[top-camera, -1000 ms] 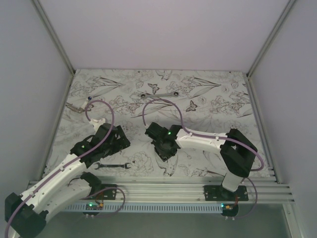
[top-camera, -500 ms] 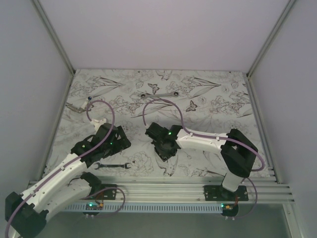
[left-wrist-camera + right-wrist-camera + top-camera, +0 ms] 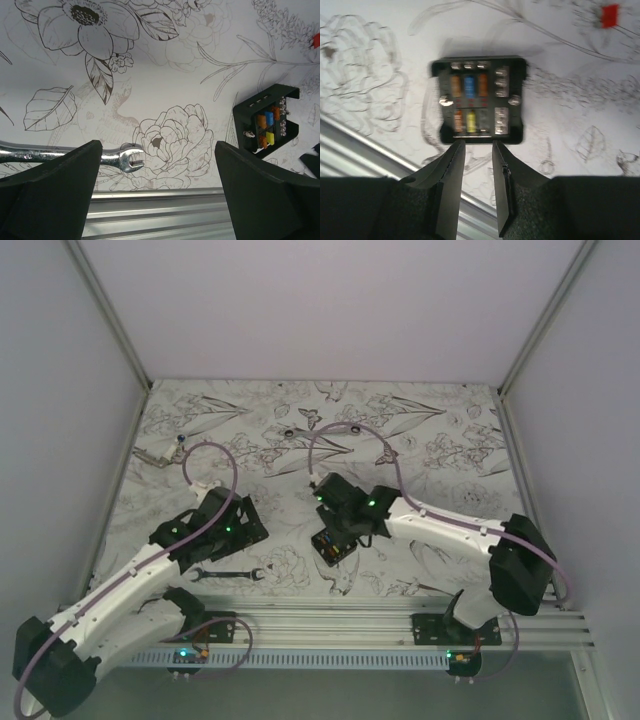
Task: Snap on the fuse box
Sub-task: Install the fuse at the fuse box base.
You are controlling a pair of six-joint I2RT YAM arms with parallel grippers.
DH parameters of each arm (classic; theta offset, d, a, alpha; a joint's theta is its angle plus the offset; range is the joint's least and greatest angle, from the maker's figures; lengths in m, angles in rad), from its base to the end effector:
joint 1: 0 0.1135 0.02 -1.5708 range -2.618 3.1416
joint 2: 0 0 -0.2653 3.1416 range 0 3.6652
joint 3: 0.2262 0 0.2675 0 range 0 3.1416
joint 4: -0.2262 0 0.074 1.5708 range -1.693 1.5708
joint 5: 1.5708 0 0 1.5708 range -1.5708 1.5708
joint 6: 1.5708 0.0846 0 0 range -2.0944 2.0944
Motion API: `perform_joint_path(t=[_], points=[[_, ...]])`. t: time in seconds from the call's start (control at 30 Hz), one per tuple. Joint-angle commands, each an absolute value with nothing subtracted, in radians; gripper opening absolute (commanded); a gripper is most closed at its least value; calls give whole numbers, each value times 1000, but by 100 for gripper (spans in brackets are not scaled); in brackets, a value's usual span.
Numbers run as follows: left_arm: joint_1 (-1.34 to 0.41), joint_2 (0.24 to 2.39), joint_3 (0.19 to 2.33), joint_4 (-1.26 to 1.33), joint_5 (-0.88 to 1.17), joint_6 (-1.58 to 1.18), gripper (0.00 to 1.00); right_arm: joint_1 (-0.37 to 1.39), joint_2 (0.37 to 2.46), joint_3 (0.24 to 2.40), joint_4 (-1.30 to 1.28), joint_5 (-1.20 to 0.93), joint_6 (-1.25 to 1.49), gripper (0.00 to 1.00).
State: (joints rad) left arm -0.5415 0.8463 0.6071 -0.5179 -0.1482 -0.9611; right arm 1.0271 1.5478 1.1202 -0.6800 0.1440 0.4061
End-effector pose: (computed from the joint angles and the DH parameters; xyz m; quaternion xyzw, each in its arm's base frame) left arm 0.2003 -0.1059 0.2004 -0.2194 0.8897 -0.2197 0.3348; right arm 0.1896 0.2902 0.1841 -0.2809 0.9294 0.0976 0.2186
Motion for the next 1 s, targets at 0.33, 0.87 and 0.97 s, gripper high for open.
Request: perform_joint_path(t=[0.33, 0.87, 0.97], points=[[-552, 954, 671, -539, -89, -951, 99, 796, 1550, 918, -505, 102, 362, 26], [-564, 1015, 698, -533, -91, -951, 99, 917, 1602, 926, -447, -37, 404, 23], [-566, 1019, 697, -532, -90, -951, 99, 920, 1605, 940, -447, -13, 402, 23]])
